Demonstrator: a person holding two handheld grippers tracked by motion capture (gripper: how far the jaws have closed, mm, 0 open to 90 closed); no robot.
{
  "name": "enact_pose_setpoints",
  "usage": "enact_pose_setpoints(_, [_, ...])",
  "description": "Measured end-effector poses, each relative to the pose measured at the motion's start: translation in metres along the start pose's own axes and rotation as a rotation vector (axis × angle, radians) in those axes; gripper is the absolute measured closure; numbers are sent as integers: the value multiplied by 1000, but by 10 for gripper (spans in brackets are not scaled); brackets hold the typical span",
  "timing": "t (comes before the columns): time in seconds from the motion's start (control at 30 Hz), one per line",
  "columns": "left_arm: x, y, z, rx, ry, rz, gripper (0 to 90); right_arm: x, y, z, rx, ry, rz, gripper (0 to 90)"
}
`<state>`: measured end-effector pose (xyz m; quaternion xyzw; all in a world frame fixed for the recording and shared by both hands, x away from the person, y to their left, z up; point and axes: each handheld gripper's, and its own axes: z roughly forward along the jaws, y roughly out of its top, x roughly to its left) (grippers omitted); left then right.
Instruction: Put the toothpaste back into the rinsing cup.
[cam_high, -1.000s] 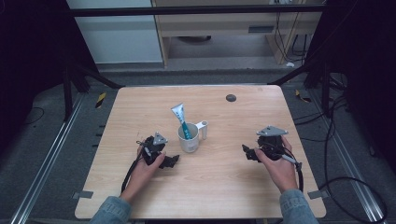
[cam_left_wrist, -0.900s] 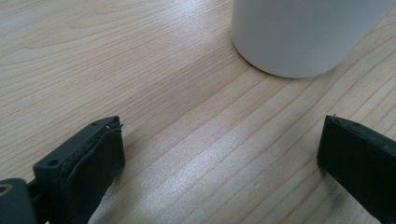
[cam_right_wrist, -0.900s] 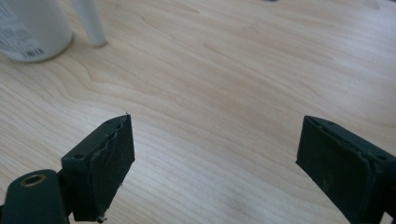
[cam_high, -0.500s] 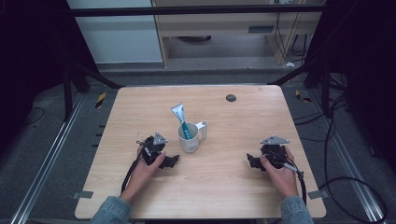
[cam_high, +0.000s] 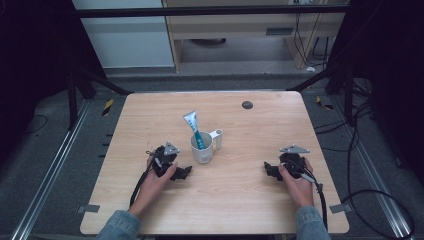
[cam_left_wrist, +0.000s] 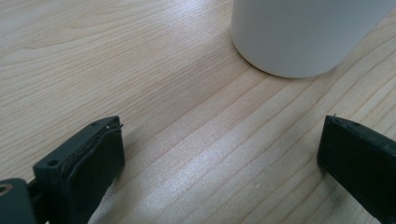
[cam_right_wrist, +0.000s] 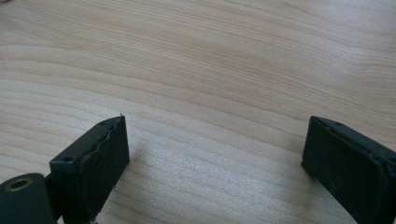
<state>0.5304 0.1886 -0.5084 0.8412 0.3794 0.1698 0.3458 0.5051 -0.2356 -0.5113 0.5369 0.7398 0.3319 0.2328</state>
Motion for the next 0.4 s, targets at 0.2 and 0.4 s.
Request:
enact_pose_setpoints(0.2, [0, 0, 0, 0, 0, 0, 0, 2, 0, 1, 11, -9, -10, 46])
enact_pose_setpoints(0.4, [0, 0, 0, 0, 0, 1, 0, 4, 1, 3, 23, -47, 23, 3])
